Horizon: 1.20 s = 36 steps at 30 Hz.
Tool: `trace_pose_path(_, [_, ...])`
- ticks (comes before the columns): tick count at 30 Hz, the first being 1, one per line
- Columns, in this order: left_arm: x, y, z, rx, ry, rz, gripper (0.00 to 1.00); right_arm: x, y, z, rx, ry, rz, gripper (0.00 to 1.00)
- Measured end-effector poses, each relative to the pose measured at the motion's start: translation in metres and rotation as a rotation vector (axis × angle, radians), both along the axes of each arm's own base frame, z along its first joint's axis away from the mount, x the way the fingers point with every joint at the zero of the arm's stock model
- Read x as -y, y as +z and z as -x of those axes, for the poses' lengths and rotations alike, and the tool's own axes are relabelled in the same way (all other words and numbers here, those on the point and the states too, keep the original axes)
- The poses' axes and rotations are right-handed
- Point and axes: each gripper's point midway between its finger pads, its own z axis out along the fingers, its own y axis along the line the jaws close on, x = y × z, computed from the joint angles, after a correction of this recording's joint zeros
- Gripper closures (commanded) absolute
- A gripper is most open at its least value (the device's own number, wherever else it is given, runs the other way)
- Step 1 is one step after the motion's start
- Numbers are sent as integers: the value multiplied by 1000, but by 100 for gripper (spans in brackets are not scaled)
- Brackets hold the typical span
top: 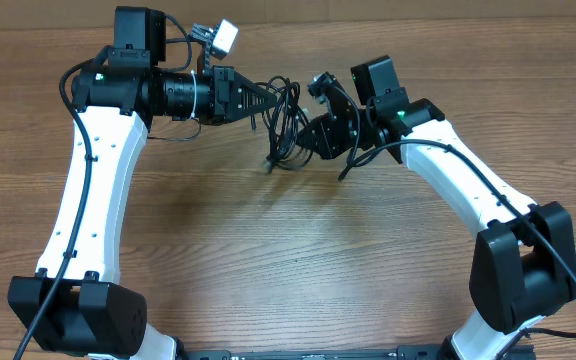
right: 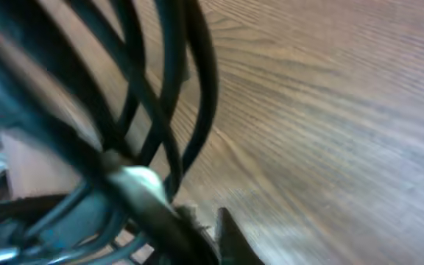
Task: Untangle cables
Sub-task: 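Lift the bundle with the left gripper and grasp a strand with the right, then pull the right gripper rightward to stretch the cables apart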
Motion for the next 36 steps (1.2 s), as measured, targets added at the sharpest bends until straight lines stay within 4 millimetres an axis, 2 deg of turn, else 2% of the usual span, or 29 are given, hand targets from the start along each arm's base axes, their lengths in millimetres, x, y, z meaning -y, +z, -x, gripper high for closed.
trace_pose_path(5, [-5, -12, -1, -32, 34, -59, 96, 4, -6, 8, -112, -60, 3, 96])
trace_pose_path(9, [-18, -34, -3, -79, 102, -188, 96, 13, -18, 26, -245, -106, 50, 96])
trace_pose_path(12, [-32, -54, -1, -126, 152, -307, 96, 18, -14, 33, -277, -128, 64, 96])
trace_pose_path(14, [-39, -61, -2, -121, 169, -364, 96, 21, 0, 37, -273, -148, 54, 96])
trace_pose_path(16, [-45, -66, -4, -108, 182, -405, 96, 28, 34, 37, -222, -192, 14, 96])
trace_pose_path(17, [-46, -67, -4, -100, 182, -417, 96, 32, 44, 38, -215, -216, 2, 96])
trace_pose_path(20, [-48, -69, -6, -81, 182, -435, 96, 63, 91, 40, -190, -374, -62, 96])
trace_pose_path(23, [-47, -67, -7, -61, 167, -427, 96, 105, 112, 44, -258, -614, -89, 96])
trace_pose_path(25, [-41, -60, -9, -17, 139, -388, 96, 125, 106, 48, -333, -737, -74, 96])
trace_pose_path(27, [-33, -51, -11, 35, 105, -336, 96, 139, 92, 52, -422, -851, -35, 96])
trace_pose_path(31, [-20, -34, -12, 132, 34, -244, 96, 148, 75, 51, -505, -970, -4, 96])
trace_pose_path(36, [-10, -20, -2, 190, -49, -151, 96, 153, 66, 52, -544, -1023, 13, 96])
